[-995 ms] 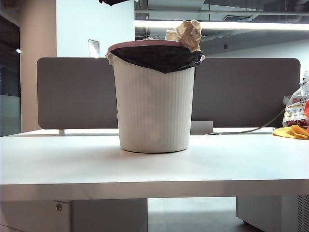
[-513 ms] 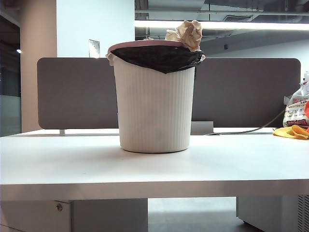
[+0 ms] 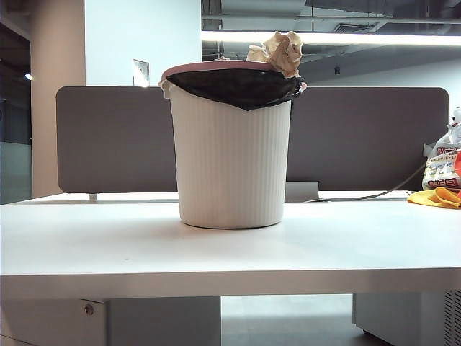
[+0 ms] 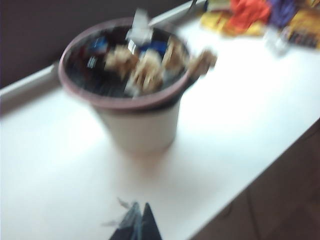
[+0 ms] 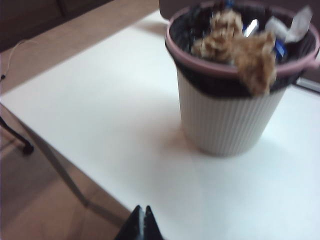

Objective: Pick up all the trash on the table and put it in the trash can.

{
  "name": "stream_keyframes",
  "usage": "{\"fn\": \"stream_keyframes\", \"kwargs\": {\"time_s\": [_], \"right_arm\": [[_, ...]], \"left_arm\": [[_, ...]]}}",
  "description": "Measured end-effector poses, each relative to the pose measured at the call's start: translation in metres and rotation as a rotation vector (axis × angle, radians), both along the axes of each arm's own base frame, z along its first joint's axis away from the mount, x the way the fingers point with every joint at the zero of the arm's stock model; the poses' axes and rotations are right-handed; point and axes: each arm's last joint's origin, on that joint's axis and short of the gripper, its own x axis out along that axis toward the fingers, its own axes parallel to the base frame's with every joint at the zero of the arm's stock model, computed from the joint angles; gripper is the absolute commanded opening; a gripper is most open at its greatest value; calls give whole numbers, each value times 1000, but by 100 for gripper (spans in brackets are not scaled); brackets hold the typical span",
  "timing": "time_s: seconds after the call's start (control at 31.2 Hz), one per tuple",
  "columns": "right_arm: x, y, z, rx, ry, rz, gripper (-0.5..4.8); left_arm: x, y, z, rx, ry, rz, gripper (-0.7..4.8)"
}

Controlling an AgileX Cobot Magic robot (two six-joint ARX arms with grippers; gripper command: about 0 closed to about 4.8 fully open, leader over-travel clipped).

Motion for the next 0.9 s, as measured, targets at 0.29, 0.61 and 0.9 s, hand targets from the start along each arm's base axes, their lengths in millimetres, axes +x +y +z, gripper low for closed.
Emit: {"fn": "stream_keyframes", "kwargs": {"time_s": [0.29, 0.61, 0.9], "right_arm": [[-18, -4, -76, 90, 61, 32, -8], [-8, 7, -145, 184, -2, 126, -8], [-4, 10, -185, 188, -159, 149, -8]], "left_arm": [[-95, 52, -62, -125, -69, 136, -5], [-120, 64, -189, -274, -219, 116, -5], [-78, 42, -272, -356, -133, 140, -5]]}}
